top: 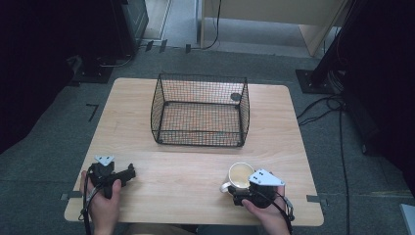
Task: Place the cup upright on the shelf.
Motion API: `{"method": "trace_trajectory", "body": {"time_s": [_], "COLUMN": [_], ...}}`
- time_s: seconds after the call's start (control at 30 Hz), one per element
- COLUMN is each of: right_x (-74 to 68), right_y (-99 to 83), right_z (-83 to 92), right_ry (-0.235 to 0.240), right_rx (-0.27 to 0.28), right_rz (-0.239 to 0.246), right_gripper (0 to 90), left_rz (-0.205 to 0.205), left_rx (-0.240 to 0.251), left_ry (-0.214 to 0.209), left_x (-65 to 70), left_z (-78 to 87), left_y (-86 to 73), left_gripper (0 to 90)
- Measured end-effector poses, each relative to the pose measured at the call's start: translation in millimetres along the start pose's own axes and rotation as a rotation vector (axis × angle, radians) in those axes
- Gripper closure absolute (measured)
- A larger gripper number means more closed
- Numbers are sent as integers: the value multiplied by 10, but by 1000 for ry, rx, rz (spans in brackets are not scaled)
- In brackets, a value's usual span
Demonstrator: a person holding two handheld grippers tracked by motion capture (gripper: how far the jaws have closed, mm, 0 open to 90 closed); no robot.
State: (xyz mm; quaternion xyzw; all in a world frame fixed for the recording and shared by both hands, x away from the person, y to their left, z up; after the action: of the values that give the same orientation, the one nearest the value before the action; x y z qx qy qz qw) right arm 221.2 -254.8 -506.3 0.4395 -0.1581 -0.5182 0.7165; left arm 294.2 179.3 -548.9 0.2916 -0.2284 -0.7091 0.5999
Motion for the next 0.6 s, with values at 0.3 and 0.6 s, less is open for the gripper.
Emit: {"method": "trace_trajectory", "body": {"time_s": [0.3, 0.6], "right_x": [-68, -133], "right_y": [190, 384], "right_z": [-22, -64], "right_ry": [13, 21], "right_rx": [14, 14], "right_rz": [-8, 5], "right_gripper": [80, 80], "left_rz": [0, 0], "left_rx": [0, 0], "left_ry": [0, 0], "left_x": [0, 0], "left_z": [0, 0], "left_y": [0, 0], "left_gripper": [0, 0]}}
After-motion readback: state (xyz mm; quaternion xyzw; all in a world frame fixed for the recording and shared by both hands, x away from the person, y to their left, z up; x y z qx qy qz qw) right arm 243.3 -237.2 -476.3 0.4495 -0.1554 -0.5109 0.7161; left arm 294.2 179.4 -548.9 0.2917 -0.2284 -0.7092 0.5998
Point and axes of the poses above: each handheld gripper's, and its own axes: z roughly backward along the jaws, y roughly out of its top, x roughly to its right, the point moved 4 cm from there along -z, roughly forward along the jaws, and after that the axes turned 11 degrees about -z, right-handed, at the moved point
